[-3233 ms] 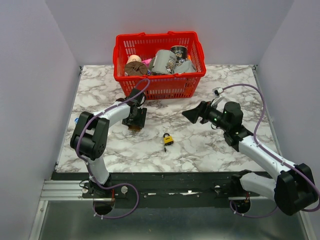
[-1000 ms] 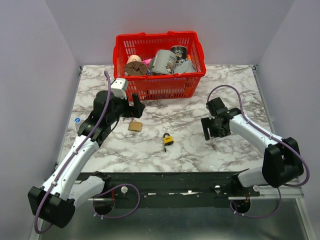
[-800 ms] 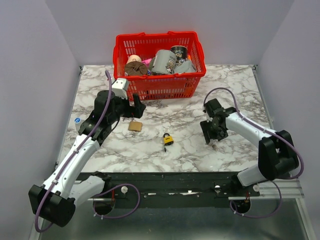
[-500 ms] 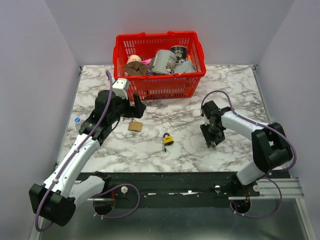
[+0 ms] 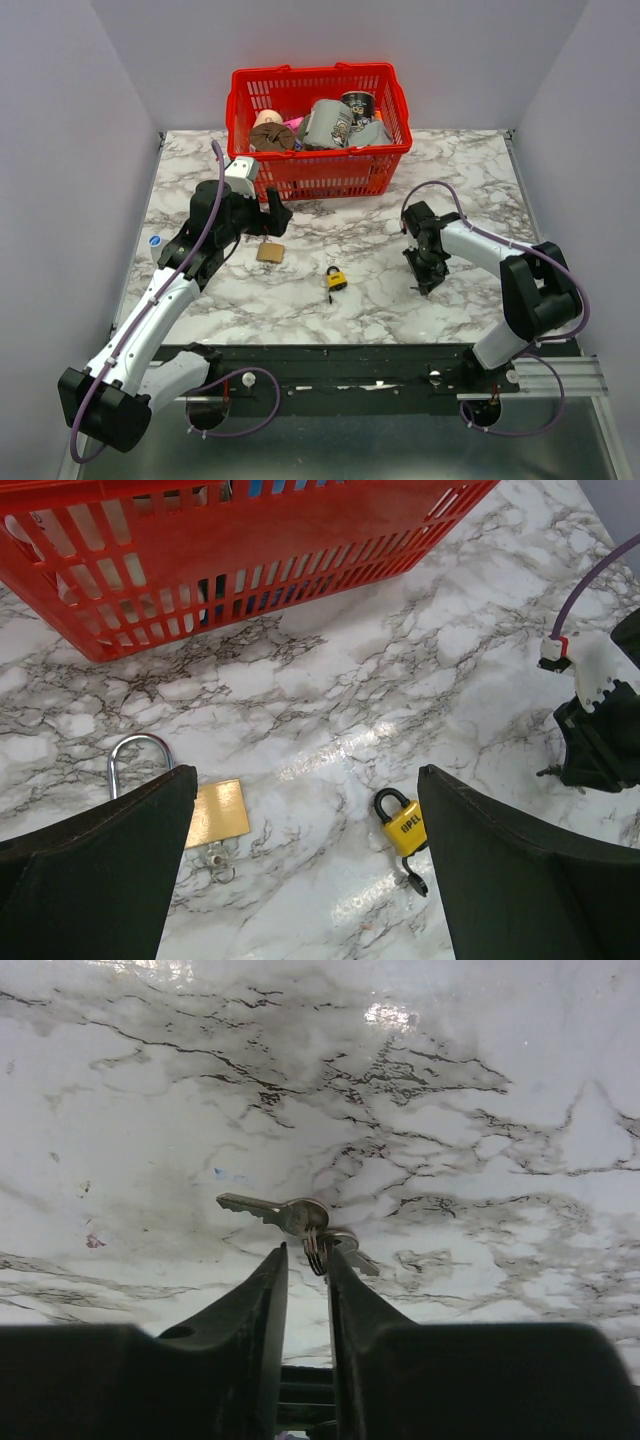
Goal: Unlock with the key
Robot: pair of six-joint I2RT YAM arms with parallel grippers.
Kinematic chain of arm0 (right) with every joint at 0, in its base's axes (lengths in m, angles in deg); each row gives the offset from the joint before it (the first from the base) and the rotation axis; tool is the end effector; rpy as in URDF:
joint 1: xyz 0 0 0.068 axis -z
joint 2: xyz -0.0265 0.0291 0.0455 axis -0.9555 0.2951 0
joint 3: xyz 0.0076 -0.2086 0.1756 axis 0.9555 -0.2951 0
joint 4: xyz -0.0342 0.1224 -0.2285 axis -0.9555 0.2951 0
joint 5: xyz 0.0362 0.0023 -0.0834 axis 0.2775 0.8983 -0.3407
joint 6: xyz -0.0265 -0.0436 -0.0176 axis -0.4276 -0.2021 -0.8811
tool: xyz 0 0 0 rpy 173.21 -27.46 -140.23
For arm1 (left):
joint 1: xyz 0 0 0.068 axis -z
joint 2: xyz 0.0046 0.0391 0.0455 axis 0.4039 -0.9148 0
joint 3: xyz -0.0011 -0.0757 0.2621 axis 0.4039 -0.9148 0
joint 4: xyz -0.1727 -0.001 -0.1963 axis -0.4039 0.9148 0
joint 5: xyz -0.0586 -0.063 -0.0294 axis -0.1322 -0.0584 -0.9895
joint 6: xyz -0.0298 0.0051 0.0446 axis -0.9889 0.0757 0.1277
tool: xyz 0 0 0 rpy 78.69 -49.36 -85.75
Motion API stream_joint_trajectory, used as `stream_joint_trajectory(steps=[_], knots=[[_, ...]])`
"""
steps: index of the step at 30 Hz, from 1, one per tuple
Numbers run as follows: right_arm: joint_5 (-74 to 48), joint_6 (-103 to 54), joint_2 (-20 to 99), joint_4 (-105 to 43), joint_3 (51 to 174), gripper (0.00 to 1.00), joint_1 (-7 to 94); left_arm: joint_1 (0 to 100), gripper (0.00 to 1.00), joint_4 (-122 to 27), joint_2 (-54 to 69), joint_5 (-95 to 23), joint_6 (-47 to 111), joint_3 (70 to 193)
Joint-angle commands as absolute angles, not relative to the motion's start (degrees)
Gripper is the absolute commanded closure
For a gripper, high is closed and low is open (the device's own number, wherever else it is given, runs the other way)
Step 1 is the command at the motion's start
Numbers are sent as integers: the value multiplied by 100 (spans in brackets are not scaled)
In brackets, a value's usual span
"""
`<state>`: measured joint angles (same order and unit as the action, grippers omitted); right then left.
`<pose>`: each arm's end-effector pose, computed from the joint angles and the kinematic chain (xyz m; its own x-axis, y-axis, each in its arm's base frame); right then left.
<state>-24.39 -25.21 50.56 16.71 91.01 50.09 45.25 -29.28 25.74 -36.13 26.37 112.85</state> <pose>0.2474 0.1011 0.1633 -0.9545 -0.2891 -0.0734 -0.2850 0.9565 -0.0618 0.2110 -0.0882 0.3402 -0.4570 -0.1427 -0.8780 0.3644 0.8704 -0.3312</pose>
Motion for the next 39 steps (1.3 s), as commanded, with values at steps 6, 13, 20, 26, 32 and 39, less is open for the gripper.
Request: stream_joint_trajectory(steps=[6,13,20,26,32,39], knots=[[-2323,-2618,4760,1748,9201,99,4990,4500,1,-2923,2652,-3665,2607,11226],[-1832,-2609,4145,1625,9263,99,4911,4500,1,-2940,2678,-3595,2624,11209],[-577,-2679,3406,1511,9561,99,4849,4500,1,-3160,2731,-4015,2677,11121],[550,-2583,2862,1046,9843,99,4788,4553,4,-3660,2766,-5087,2695,10954],[1683,-2047,2483,-42,9799,100,4621,4930,5,-4522,2696,-6696,2510,10682],[3054,-1221,2360,-1538,9632,99,4419,5756,1,-4670,2731,-7294,2932,10550]])
